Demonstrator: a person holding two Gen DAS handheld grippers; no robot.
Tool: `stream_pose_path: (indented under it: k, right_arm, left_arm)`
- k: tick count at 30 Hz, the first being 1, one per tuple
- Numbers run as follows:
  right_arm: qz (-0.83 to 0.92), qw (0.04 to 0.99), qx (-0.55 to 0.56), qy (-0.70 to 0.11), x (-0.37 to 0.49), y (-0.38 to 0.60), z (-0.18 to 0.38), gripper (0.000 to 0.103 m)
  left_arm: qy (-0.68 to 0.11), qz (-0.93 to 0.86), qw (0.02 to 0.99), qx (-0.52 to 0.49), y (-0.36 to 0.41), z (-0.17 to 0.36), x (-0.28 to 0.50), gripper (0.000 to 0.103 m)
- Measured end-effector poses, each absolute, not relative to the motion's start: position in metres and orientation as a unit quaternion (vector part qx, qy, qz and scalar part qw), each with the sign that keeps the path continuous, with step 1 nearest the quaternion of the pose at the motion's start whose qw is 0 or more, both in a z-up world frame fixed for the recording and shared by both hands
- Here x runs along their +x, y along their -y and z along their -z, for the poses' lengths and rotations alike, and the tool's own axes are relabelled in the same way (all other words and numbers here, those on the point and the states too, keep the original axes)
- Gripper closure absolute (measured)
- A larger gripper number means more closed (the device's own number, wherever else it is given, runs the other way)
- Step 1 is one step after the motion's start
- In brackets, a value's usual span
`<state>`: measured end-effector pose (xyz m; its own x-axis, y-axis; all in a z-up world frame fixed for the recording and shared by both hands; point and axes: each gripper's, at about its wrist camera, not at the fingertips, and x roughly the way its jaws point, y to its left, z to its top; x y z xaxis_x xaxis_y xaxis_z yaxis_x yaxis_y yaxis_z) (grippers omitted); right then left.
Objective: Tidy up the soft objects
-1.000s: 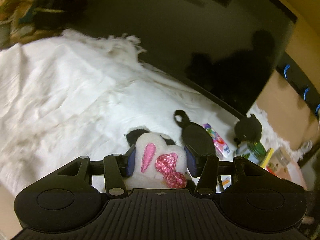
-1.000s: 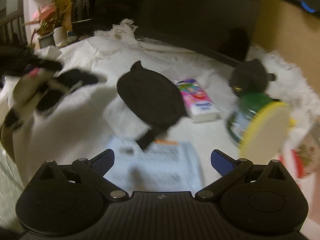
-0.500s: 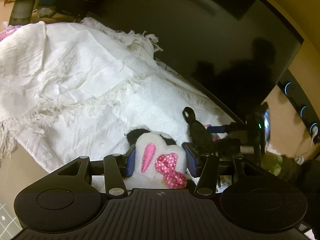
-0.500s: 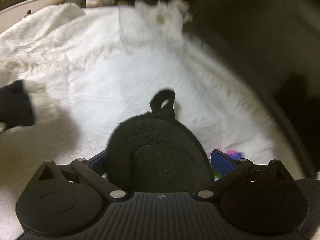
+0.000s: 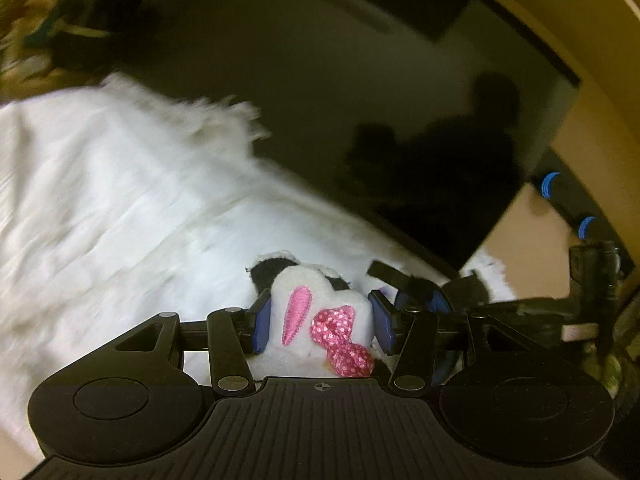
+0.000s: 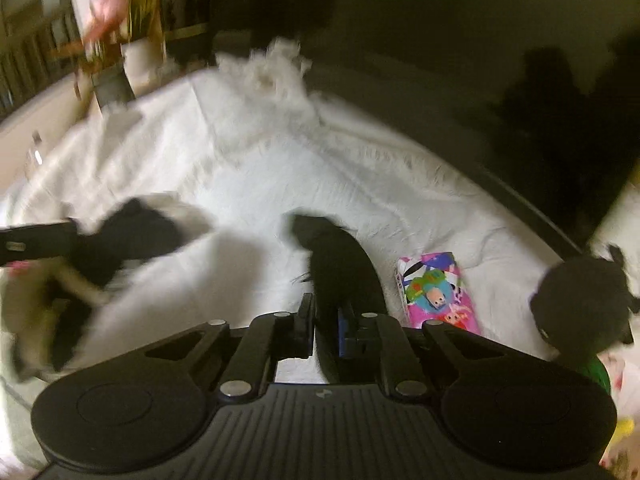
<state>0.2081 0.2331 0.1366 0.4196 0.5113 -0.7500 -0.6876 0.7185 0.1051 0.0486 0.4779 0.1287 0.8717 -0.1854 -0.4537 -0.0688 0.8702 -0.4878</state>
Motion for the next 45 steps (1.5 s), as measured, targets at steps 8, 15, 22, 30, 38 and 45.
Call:
stream_pose_path:
  k: [8,15,22,30,38,45]
  right_arm:
    - [-0.355,0.877,-0.059,-0.318,0.177,-0.155,-0.219,0.093]
    - [-0.245,0.94,-0.055,-0.231,0.156,-0.033,-0.279,0.093]
    - [-0.082,0.966,-0.044,-0.242,0.143,0.097,-0.279,0.093]
    - [0.024,0.936,0.053,-0.347,0.176,0.201,-0.206,0.082]
    - [0.003,0.938,0.062,-0.342,0.111,0.208,-0.155,0.047]
    - [-0.032,0.928,0.06,-0.366,0.077,0.166,-0.111,0.038]
  left_arm:
    - [-0.2,0.087,0.954,-0.208,-0.42,-0.188,0.101,0.049]
    - [-0.188,0.213,0.934,-0.217,-0.313,-0.228,0.165,0.049]
    - [-0.216,0.353,0.882,-0.224,-0.159,-0.225,0.202,0.048]
    - [-0.334,0.359,0.838,-0.241,-0.019,-0.146,0.238,0.046]
    - [-0.303,0.323,0.87,-0.214,-0.033,-0.131,0.224,0.046]
    - [-0.257,0.256,0.922,-0.138,-0.138,-0.143,0.149,0.046]
